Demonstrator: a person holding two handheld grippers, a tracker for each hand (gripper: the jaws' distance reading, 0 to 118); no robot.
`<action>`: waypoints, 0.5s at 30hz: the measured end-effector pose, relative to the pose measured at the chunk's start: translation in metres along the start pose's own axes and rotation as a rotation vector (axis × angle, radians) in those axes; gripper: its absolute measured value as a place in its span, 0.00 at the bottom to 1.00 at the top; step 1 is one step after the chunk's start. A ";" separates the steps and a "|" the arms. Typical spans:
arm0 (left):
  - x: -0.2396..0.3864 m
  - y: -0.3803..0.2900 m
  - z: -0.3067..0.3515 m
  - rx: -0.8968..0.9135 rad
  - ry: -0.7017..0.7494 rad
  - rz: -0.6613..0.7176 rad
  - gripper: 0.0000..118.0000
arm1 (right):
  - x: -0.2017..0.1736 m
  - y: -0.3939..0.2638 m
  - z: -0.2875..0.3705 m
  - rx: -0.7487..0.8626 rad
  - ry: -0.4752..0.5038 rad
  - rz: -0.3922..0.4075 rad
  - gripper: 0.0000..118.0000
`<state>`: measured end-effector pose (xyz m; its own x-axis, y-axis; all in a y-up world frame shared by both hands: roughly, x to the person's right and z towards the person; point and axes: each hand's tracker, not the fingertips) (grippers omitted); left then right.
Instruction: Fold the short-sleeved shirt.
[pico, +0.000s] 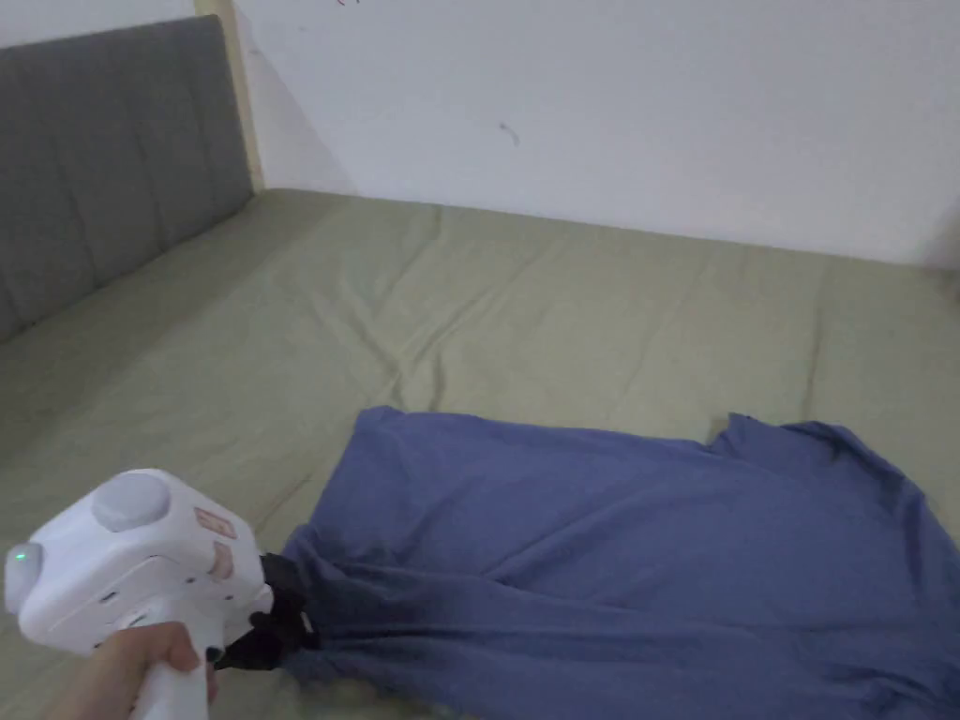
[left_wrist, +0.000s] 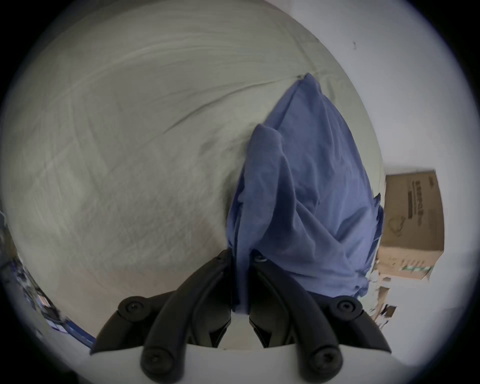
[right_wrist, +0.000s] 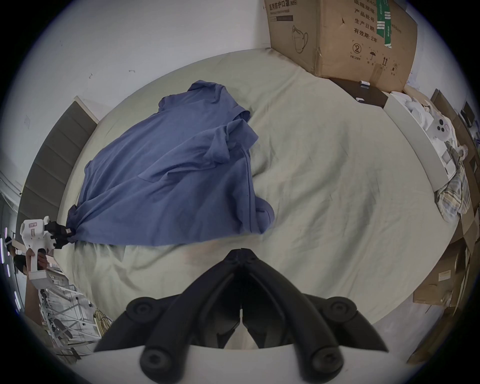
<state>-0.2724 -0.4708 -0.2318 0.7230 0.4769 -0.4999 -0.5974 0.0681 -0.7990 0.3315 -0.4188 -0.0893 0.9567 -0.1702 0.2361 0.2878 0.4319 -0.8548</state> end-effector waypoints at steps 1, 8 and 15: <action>-0.003 -0.002 -0.003 -0.005 -0.018 0.028 0.09 | 0.000 0.003 -0.003 0.008 0.007 -0.001 0.00; 0.016 -0.015 0.007 0.025 0.032 -0.044 0.09 | 0.002 0.032 -0.040 -0.033 0.029 0.026 0.98; 0.017 -0.008 -0.002 -0.002 0.053 -0.075 0.09 | -0.009 0.058 -0.090 0.006 -0.029 0.107 0.87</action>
<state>-0.2547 -0.4652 -0.2351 0.7829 0.4236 -0.4557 -0.5405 0.1000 -0.8354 0.3359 -0.4722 -0.1825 0.9829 -0.0973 0.1565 0.1837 0.4512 -0.8733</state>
